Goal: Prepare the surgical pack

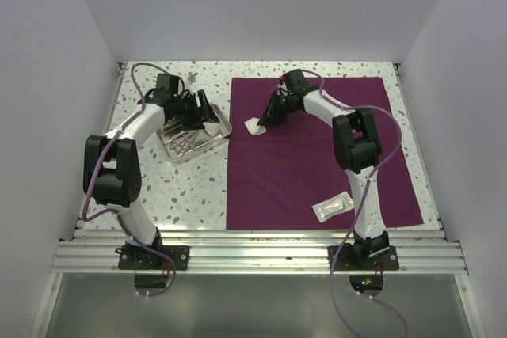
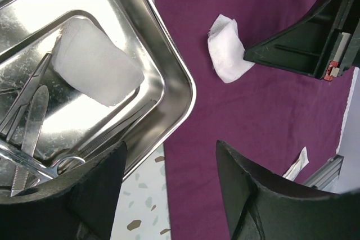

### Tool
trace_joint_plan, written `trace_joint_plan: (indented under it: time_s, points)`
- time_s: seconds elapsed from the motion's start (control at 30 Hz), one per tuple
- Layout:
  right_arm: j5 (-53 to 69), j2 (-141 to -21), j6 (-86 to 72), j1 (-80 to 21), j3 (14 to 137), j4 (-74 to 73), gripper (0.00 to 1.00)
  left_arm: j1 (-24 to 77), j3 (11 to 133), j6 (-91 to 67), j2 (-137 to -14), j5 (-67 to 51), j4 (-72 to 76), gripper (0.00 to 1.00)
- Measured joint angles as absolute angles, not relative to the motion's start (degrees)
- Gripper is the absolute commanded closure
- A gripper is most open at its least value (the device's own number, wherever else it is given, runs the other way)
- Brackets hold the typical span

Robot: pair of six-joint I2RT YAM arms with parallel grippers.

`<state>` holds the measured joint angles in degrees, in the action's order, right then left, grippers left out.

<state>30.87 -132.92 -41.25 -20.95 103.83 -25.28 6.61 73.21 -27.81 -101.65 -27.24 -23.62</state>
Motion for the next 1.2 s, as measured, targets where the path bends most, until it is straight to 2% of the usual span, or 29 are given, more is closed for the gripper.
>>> trace_joint_plan:
  time_s: [0.03,0.07,0.17,0.27,0.73,1.2]
  points:
    - [30.8,-132.9,-41.0,-20.9,103.6,-25.6,0.99,6.6,73.2,-27.8,-101.6,-27.3,-23.6,0.32]
    - [30.7,-132.9,-40.8,-20.9,103.5,-25.9,0.90,6.5,73.2,-27.8,-101.6,-27.4,-23.6,0.32]
    - [30.4,-132.9,-39.6,-20.9,103.5,-26.5,0.74,6.4,73.2,-27.8,-101.6,-27.7,-23.6,0.32]
    - [29.3,-132.9,-37.5,-20.9,103.8,-28.3,0.64,6.4,73.2,-27.8,-101.6,-27.9,-23.6,0.32]
    - [25.3,-138.5,-24.0,-21.0,121.3,-41.7,0.50,6.3,72.3,-27.8,-101.6,-28.4,-23.4,0.32]
    - [24.4,-141.4,-19.2,-23.7,122.4,-45.3,0.53,6.0,72.1,-27.8,-101.6,-28.6,-23.3,0.32]
